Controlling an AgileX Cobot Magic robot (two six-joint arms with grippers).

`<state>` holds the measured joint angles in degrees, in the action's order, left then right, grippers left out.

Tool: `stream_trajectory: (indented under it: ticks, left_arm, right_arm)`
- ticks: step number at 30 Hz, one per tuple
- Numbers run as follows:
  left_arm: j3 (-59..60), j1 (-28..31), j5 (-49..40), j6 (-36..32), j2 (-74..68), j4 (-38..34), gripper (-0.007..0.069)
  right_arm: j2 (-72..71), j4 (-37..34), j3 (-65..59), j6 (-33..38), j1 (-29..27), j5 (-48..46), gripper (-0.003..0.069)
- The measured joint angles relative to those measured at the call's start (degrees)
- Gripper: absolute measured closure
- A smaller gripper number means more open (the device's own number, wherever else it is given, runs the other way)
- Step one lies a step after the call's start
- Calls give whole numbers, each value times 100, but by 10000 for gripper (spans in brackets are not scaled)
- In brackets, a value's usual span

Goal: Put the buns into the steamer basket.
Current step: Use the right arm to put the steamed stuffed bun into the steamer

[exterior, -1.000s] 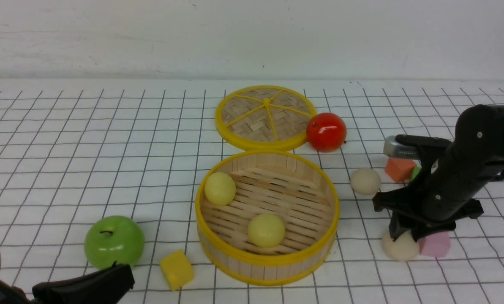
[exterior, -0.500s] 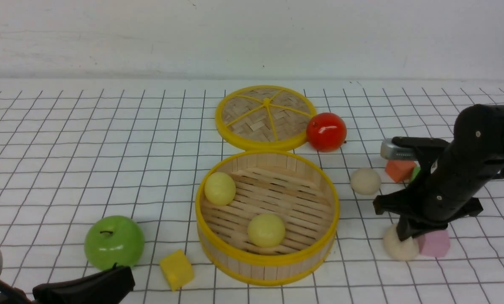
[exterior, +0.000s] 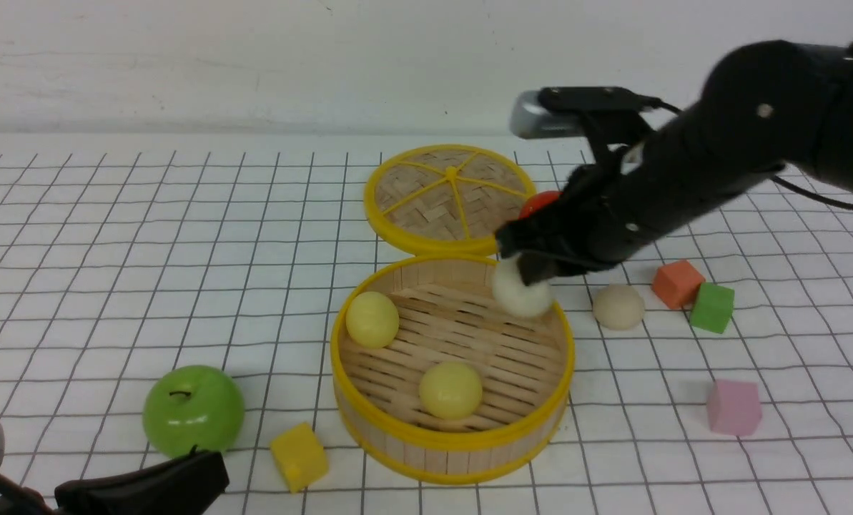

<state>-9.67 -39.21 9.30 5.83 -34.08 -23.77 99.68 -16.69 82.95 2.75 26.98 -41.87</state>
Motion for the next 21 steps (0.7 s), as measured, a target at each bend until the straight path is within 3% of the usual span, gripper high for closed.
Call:
stream_trajectory:
  ticks: [8, 10, 16, 21]
  left_arm:
    - [0, 0, 0, 0, 0, 0, 583]
    - [0, 0, 0, 0, 0, 0, 580]
    - [0, 0, -1, 0, 0, 0, 573]
    - [0, 0, -1, 0, 0, 0, 568]
  right_arm:
    - [1844, -5, 1382, 4, 161, 268, 580]
    - [2091, 4, 1522, 4, 161, 189, 533]
    - [2124, -43, 1637, 4, 161, -36, 295]
    - [1672, 10, 1703, 4, 161, -535, 186]
